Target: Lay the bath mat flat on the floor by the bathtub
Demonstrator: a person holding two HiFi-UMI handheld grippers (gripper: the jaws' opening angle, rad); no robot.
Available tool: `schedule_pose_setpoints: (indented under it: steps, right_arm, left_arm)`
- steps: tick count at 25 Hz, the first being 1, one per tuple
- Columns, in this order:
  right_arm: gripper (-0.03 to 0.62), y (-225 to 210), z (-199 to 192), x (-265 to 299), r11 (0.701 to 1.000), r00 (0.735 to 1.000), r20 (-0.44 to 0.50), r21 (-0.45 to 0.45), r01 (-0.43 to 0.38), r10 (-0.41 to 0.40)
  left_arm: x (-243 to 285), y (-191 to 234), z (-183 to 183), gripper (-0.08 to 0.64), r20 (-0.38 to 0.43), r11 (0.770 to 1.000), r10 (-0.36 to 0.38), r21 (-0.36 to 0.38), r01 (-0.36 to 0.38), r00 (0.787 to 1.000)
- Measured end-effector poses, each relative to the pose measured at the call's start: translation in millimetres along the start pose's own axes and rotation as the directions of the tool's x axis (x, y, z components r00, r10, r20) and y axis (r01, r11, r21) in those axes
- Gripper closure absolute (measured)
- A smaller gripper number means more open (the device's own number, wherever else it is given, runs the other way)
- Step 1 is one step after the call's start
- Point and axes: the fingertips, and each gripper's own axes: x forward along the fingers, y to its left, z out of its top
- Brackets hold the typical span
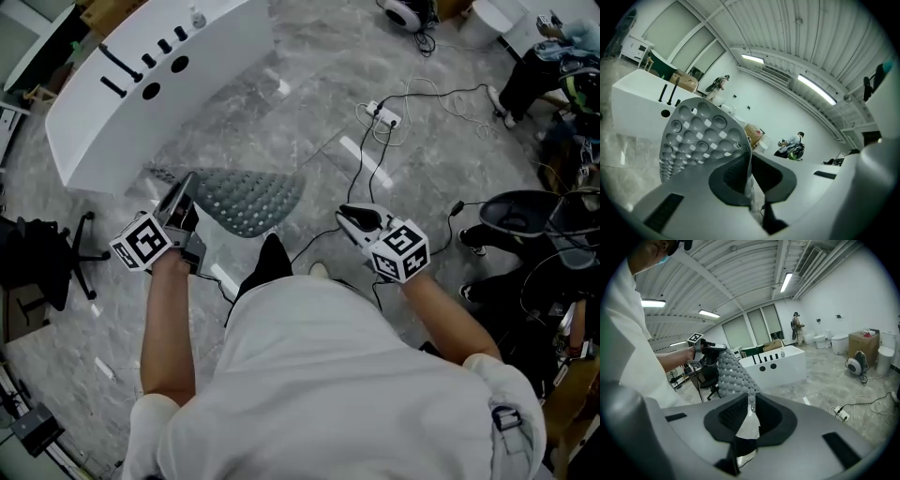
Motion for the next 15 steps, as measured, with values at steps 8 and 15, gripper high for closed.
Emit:
schedule_pose_setpoints:
  steps: [8,15]
  right_arm:
    - [0.526,-41,75,85,0.996,0.995,-0.037,-0.015,0.090,-0.091]
    - [0.518,-72,151,158,0.996,0.996,-0.011,0.016,0.091,-0.091]
  left_arm:
    - [90,52,59,0.532,-0.098,0.996,-0.094,-0.006,0.094,0.991]
    - [159,82,107,0.532,-0.203,0.987,-0.128,0.068,0.144,0.971]
